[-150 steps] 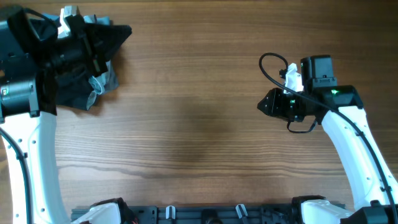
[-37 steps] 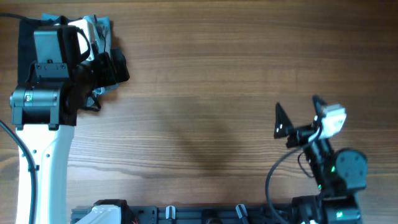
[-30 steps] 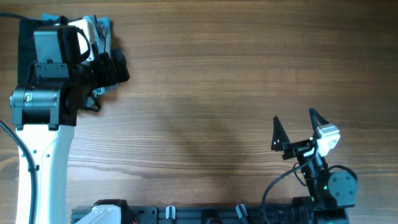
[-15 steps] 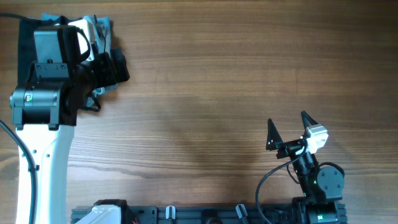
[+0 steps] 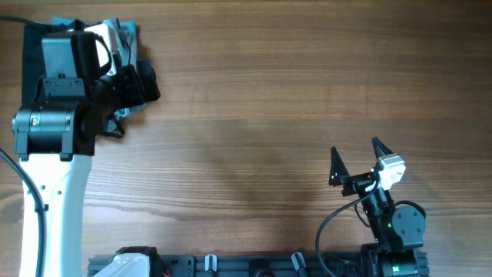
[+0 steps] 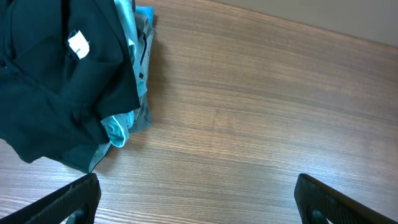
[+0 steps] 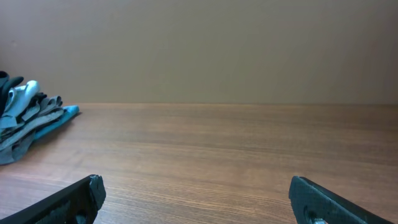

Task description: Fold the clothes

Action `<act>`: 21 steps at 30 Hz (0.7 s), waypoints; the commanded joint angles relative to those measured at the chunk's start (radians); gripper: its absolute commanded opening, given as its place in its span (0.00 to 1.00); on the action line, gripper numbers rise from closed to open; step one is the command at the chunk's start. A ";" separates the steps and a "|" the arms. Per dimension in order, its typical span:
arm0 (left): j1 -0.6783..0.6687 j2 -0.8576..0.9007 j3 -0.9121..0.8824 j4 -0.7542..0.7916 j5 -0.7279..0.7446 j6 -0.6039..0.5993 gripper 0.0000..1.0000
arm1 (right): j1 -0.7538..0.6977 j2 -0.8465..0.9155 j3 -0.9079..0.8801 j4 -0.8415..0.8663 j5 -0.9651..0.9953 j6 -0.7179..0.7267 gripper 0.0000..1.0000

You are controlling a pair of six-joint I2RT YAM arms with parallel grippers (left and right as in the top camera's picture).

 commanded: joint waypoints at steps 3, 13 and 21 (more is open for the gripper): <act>-0.008 0.004 -0.007 0.000 -0.013 0.016 1.00 | 0.000 -0.014 -0.001 0.007 0.021 -0.012 1.00; -0.028 -0.161 -0.115 0.169 -0.072 0.021 1.00 | 0.000 -0.014 -0.001 0.007 0.021 -0.012 1.00; -0.027 -0.518 -0.566 0.688 -0.062 0.016 1.00 | 0.000 -0.014 -0.001 0.007 0.021 -0.012 1.00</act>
